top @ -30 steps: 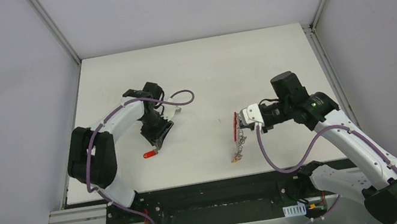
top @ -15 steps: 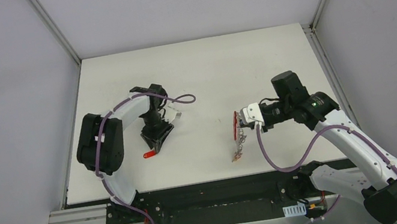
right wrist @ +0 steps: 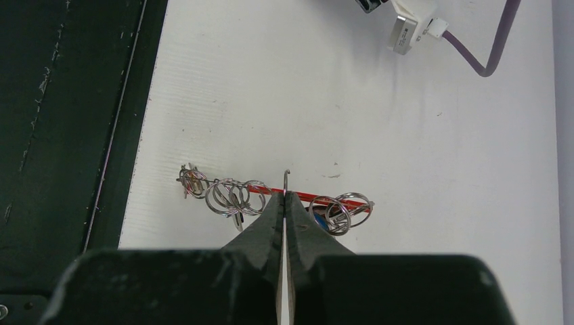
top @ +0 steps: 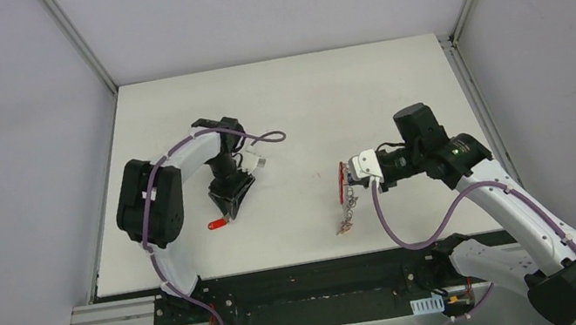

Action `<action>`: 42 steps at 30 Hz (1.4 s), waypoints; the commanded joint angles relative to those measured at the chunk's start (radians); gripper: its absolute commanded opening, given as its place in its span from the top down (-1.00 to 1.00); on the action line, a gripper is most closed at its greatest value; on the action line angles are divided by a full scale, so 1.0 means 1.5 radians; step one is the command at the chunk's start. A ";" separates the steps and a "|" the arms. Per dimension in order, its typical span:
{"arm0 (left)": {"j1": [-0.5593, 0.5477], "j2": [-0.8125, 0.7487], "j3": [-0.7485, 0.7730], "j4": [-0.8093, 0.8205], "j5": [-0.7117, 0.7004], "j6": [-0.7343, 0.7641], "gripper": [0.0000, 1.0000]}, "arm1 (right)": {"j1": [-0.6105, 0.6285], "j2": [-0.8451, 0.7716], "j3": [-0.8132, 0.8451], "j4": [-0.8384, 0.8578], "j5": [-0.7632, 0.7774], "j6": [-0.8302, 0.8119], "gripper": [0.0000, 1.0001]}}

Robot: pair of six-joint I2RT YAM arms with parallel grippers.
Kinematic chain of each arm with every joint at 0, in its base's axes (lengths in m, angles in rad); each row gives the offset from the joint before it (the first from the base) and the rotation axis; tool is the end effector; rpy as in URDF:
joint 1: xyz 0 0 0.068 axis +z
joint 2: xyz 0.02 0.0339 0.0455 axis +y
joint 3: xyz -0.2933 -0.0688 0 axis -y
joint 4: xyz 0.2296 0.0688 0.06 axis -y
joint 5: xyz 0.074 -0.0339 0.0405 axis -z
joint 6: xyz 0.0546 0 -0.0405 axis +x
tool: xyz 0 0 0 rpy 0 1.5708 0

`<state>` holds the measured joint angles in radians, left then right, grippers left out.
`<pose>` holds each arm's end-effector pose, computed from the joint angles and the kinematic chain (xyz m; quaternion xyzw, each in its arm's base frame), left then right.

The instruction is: Put the keys on the keyring

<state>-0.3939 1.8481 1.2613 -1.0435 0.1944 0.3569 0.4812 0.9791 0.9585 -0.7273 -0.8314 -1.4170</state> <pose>0.2888 -0.1314 0.1911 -0.3621 -0.9266 0.0964 0.0314 0.1306 0.1137 0.3368 -0.7757 0.3571 0.1653 0.4935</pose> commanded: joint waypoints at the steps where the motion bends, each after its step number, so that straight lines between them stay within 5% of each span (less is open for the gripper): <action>1: -0.005 0.016 0.035 -0.068 0.072 0.011 0.29 | -0.004 -0.013 0.002 0.027 -0.027 -0.001 1.00; 7: -0.005 0.043 0.045 -0.095 0.058 0.025 0.16 | -0.006 -0.015 0.001 0.029 -0.027 0.000 1.00; 15: -0.005 0.028 0.013 -0.099 -0.001 0.050 -0.47 | -0.007 -0.010 0.000 0.031 -0.029 0.000 1.00; 21: -0.008 0.064 0.043 -0.123 0.067 0.036 -0.69 | -0.007 -0.012 0.002 0.030 -0.030 0.000 1.00; 42: -0.054 0.159 0.125 -0.158 0.159 0.046 -0.77 | -0.009 -0.008 0.003 0.031 -0.023 0.001 1.00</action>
<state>-0.4335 2.0743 1.4071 -1.2526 0.3943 0.4110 0.4744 0.9791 0.9531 -0.7132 -0.8307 -1.4139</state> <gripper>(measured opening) 0.880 0.006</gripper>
